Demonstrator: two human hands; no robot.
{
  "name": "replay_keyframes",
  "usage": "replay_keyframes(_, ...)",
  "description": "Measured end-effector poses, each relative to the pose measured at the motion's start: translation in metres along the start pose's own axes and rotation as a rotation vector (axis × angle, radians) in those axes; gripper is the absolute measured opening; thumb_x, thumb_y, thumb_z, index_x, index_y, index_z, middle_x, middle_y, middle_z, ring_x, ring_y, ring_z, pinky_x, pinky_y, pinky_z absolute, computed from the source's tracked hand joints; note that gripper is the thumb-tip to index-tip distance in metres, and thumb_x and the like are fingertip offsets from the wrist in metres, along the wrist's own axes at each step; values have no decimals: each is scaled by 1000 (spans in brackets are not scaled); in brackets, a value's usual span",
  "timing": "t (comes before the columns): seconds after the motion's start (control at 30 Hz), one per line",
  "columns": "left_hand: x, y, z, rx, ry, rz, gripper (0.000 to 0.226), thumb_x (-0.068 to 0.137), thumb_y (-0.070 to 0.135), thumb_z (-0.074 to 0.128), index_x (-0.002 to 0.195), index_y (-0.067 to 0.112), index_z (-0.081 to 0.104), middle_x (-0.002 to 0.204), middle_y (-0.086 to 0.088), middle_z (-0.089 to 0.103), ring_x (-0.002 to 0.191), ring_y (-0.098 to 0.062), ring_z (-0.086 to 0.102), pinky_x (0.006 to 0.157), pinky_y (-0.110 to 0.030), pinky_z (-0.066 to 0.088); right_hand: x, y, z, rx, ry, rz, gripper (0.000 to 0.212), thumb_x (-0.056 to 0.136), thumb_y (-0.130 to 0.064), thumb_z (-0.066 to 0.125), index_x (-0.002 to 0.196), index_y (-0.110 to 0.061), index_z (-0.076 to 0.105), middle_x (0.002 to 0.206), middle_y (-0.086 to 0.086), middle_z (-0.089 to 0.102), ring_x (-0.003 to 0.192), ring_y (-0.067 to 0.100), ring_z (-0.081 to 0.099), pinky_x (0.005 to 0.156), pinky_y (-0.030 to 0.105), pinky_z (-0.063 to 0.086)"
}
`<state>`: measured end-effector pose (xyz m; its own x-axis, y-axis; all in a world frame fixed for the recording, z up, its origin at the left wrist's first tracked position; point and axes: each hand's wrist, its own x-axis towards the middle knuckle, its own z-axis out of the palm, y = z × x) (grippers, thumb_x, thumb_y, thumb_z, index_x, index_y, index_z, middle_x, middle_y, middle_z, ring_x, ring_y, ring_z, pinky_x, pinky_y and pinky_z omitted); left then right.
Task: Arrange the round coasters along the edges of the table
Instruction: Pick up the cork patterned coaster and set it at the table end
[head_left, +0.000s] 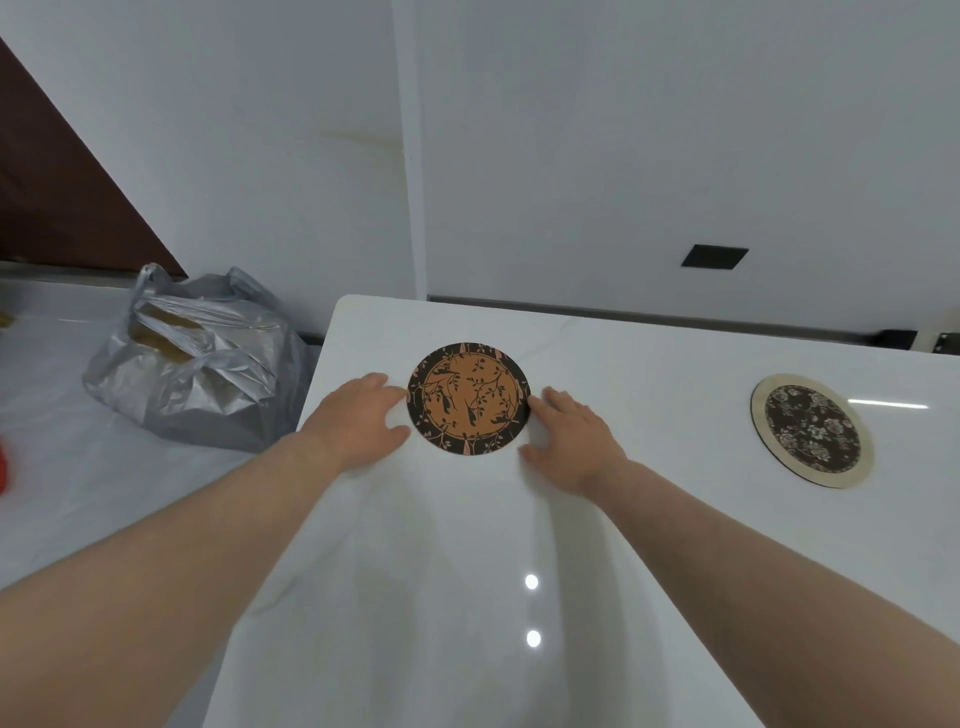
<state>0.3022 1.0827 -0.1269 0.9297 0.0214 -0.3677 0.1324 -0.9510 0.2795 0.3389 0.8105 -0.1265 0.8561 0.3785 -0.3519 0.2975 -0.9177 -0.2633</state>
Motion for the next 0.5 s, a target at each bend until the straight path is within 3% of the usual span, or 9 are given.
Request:
replay_keyframes(0.13,-24,-8,-5,-54,-98,7,52,92,35,54,141,20,44,152,-2,37,140,-19,31,115,-32,24,-21,-2,-17,151,-84,20,56,92,-24,49,147,-20,36,151,3,40,139,24,36,114,37,31)
replay_keyframes(0.5,-127,16,-40,-172,68,-19,34,95,32,50,128,31,56,138,12,53,125,-9,49,104,-27,38,-95,-24,-56,225,2,-10,44,95,-30,48,138,-22,47,141,-1,52,129,18,48,106,32,38)
